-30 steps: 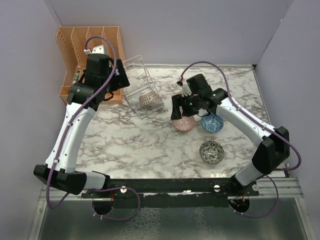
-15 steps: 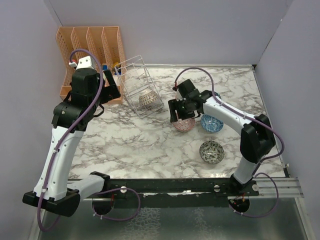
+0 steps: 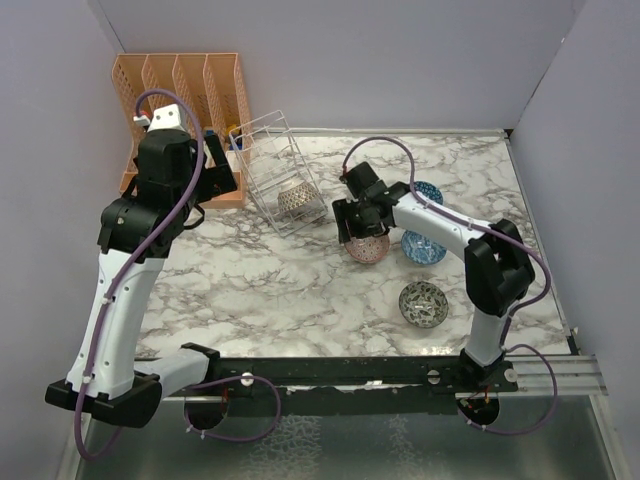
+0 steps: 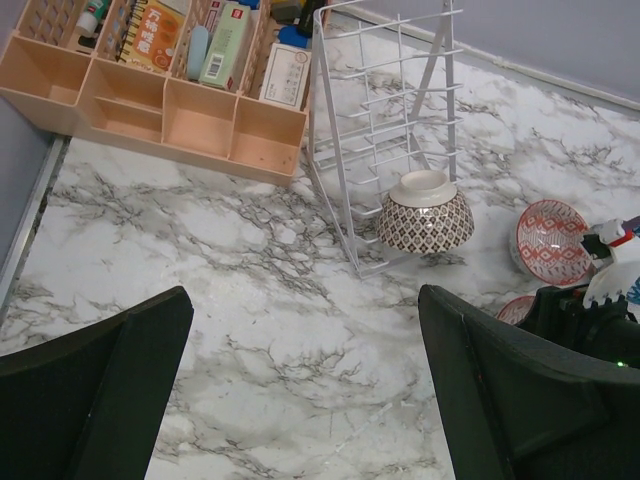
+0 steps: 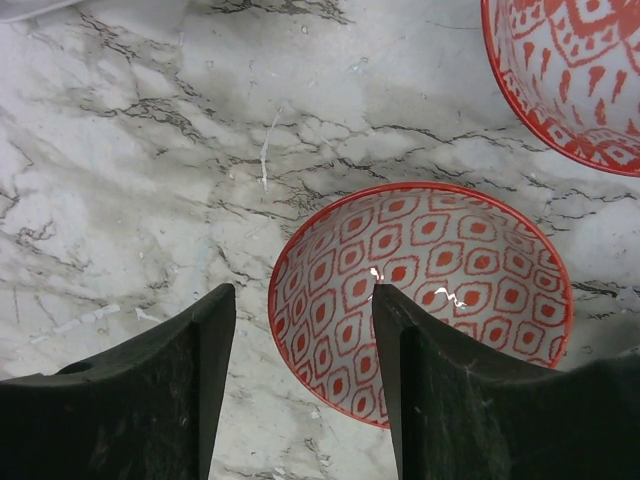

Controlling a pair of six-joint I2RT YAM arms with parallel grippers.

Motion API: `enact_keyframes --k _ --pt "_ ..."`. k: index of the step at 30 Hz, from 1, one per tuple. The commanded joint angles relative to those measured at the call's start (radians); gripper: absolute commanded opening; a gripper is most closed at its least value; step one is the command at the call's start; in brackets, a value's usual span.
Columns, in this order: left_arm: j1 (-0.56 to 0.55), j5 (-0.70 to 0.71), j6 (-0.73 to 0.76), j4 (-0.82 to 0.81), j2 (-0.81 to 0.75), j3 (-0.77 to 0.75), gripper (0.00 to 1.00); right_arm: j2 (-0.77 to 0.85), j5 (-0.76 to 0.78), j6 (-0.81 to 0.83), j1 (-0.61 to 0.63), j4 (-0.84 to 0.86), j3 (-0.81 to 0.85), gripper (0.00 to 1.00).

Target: Load the bowls into the dish rack

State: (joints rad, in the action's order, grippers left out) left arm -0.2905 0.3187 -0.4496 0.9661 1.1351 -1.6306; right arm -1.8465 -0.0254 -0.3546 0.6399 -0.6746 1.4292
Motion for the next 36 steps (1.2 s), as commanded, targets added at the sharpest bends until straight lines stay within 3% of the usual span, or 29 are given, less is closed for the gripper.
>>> enact_keyframes --k 1,16,21,23,25,36 --pt "-0.004 0.017 0.022 0.005 0.011 -0.031 0.99 -0.030 0.079 -0.008 0.045 0.032 0.001 0.56" --pt "-0.005 0.004 0.015 0.024 0.006 -0.029 0.99 -0.057 0.295 -0.065 0.107 0.020 -0.043 0.46" --pt "-0.004 0.003 0.011 0.027 -0.001 -0.026 0.99 -0.065 0.296 -0.066 0.108 0.019 -0.055 0.26" --pt "-0.005 0.003 0.011 0.029 -0.004 -0.026 0.99 -0.055 0.282 -0.066 0.108 0.024 -0.061 0.11" --pt "-0.005 0.003 0.010 0.031 -0.008 -0.026 0.99 -0.028 0.266 -0.067 0.109 0.035 -0.067 0.02" --pt "-0.005 -0.009 0.012 0.046 -0.005 -0.063 0.99 0.210 0.101 -0.190 0.107 0.113 0.027 0.01"
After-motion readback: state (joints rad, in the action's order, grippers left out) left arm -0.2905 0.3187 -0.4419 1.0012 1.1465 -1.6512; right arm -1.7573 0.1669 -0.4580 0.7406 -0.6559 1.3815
